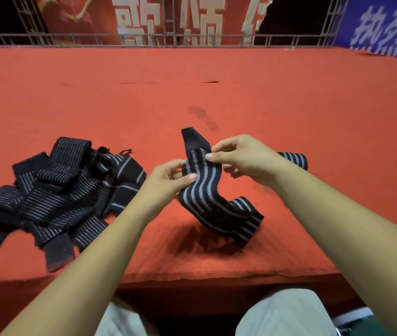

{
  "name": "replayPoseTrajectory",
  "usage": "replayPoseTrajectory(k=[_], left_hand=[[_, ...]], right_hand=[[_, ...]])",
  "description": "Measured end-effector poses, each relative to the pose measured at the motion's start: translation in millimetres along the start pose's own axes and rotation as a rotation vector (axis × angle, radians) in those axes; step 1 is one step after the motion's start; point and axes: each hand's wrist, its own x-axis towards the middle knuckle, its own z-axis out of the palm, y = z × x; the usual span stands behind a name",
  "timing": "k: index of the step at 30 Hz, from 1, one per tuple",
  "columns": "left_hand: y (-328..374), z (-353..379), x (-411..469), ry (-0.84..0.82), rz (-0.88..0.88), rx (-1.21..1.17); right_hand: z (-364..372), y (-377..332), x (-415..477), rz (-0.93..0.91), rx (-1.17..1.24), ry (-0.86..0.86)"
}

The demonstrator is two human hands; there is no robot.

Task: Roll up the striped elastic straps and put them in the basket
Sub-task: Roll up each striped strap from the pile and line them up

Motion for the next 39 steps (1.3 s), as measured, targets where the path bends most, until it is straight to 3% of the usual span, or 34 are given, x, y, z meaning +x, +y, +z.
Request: replayPoseTrajectory(k=[4,7,10,14,23,26,28,31,35,37,39], left_hand=[[-1.3,-1.6,-4.1,-0.055,-0.065,-0.043],[-2.7,-2.8,-3.1,0.002,-0.075,-0.066],[-2.4,2.0,-5.8,0.062,-0.04,0.007],[-2.2,5.9,-10.5,0.008,-0.026,0.069],[3.2,2.2,-14.7,0.061,-0.058,0.11],[-2.1,-1.6,-14.5,0.209,0.005,0.25],[-4.3,-2.0,-14.5,0.255,0.118,0.473],[-5.3,1.2,-16.0,0.21,0.236,0.82],[-5.3,9.2,-19.2,0.119,0.189,1.253],[-4.8,12.6,-19.1,0.096,0.209,1.29],[-3.6,14.1,-17.1,0.064,0.237,1.132]], right_hand=[[-2.5,-3.1,0.5,0.078,0.115,-0.082],[0.9,0.9,2.6,0.114,0.218,-0.08],[7.4,2.7,3.5,0.114,0.322,-0.084],[13.5,-0.5,5.1,0.111,0.445,-0.081],[5.2,0.9,5.7,0.095,0.324,-0.051],[4.4,1.6,5.2,0.043,0.104,0.1],[5.5,0.5,5.2,0.022,0.051,0.15],[6.0,-2.7,6.2,0.025,0.1,0.141],[7.9,-8.7,8.3,0.122,0.292,0.059],[8.8,-8.3,10.7,0.155,0.384,0.006],[7.1,-7.4,12.1,0.159,0.475,-0.047]])
